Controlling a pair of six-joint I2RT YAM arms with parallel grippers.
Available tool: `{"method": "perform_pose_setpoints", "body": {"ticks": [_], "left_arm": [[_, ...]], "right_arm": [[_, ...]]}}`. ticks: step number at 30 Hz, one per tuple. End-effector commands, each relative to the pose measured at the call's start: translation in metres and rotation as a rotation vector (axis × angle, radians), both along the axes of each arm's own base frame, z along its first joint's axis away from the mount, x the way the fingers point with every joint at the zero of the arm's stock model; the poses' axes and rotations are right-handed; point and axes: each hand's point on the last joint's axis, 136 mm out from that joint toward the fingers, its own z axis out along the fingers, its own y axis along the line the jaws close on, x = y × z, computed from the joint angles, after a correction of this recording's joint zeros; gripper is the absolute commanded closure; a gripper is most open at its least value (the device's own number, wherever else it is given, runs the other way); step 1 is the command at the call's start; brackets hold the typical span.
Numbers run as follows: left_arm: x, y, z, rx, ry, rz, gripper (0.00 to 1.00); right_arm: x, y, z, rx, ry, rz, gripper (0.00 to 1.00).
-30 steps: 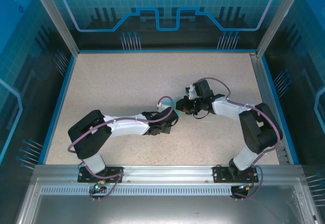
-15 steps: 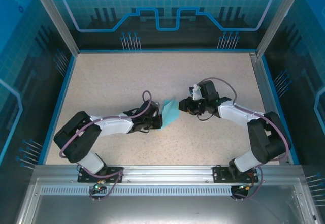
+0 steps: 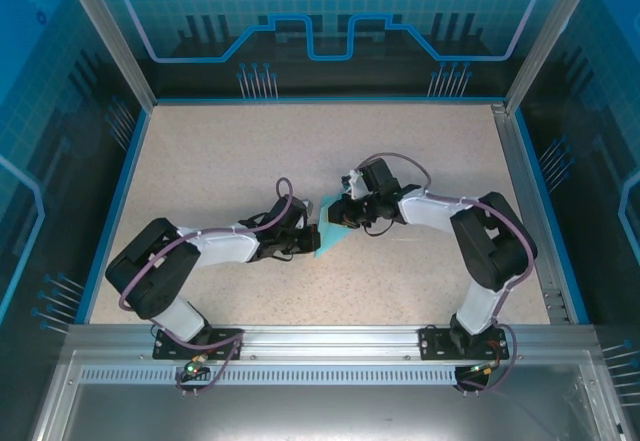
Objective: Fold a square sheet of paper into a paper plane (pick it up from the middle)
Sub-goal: Fourth fold the wing at the center of the table.
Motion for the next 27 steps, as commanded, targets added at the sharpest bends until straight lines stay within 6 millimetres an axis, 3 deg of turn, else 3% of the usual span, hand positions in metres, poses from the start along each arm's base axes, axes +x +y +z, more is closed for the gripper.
{"method": "perform_pose_setpoints", "body": {"ticks": [1,7,15,27], "left_arm": [[-0.004,0.001,-0.007,-0.015,0.036,0.000,0.98],[-0.004,-0.002,-0.009,-0.026,0.048,-0.017,0.98],[-0.003,0.001,-0.010,-0.032,0.055,-0.009,0.93],[-0.010,-0.006,-0.005,-0.079,0.060,-0.051,0.85]], "right_arm": [[0.003,0.013,0.000,0.030,0.017,0.022,0.85],[0.005,0.019,-0.009,0.028,0.037,0.032,0.85],[0.015,0.008,-0.033,-0.039,0.067,-0.030,0.85],[0.018,0.005,-0.038,-0.047,0.079,-0.045,0.86]]}}
